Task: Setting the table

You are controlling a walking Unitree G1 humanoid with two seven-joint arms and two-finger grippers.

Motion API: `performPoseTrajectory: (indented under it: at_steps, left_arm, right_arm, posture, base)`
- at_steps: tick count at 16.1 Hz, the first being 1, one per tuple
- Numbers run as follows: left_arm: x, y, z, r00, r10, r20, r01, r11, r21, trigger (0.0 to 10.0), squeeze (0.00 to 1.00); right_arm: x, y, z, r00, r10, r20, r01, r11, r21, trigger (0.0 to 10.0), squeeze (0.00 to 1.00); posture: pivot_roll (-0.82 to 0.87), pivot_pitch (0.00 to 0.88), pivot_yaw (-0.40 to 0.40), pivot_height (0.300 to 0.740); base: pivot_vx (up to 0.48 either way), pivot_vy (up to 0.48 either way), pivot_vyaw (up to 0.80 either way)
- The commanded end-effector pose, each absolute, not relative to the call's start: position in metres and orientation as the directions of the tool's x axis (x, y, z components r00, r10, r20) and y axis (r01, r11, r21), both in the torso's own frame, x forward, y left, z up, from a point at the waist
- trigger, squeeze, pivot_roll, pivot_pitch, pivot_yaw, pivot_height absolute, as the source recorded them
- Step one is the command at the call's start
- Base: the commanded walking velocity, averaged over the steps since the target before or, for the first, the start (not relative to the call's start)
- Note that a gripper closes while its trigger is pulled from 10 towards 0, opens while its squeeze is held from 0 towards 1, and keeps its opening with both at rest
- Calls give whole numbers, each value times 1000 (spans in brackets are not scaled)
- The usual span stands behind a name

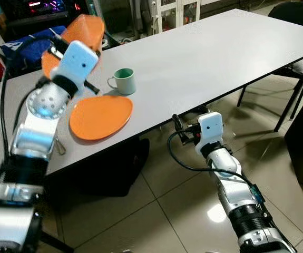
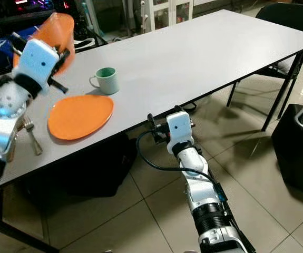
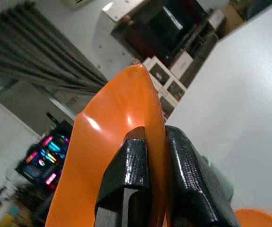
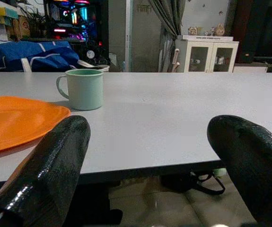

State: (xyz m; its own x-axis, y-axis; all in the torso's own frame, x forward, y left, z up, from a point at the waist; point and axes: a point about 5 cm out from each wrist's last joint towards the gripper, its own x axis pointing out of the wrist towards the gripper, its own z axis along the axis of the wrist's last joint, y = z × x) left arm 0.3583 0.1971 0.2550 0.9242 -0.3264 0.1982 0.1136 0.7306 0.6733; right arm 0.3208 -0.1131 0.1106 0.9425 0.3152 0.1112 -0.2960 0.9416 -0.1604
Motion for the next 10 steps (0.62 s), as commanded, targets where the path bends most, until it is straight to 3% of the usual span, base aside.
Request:
performPoseTrajectory:
  at_steps: [1,7,10]
  left_arm:
    - [364,199,247,925,-351,142,131,649,750,0,0]
    - [380,202,211,924,-382,-34,214,440,872,0,0]
    - [383,207,204,926,-371,-65,220,393,893,0,0]
  right_arm:
    - [320,-109,113,935,334,115,-313,935,-168,10000,0]
    - [311,-112,110,936,333,113,-311,934,-176,10000,0]
    - [305,-119,107,939,330,101,-308,933,-188,10000,0]
  posture:
    - [-121,0,129,736]
    - [-160,0,146,736]
    - [-179,0,146,736]
  base:
    - [0,0,0]
    - [0,0,0]
    - [0,0,0]
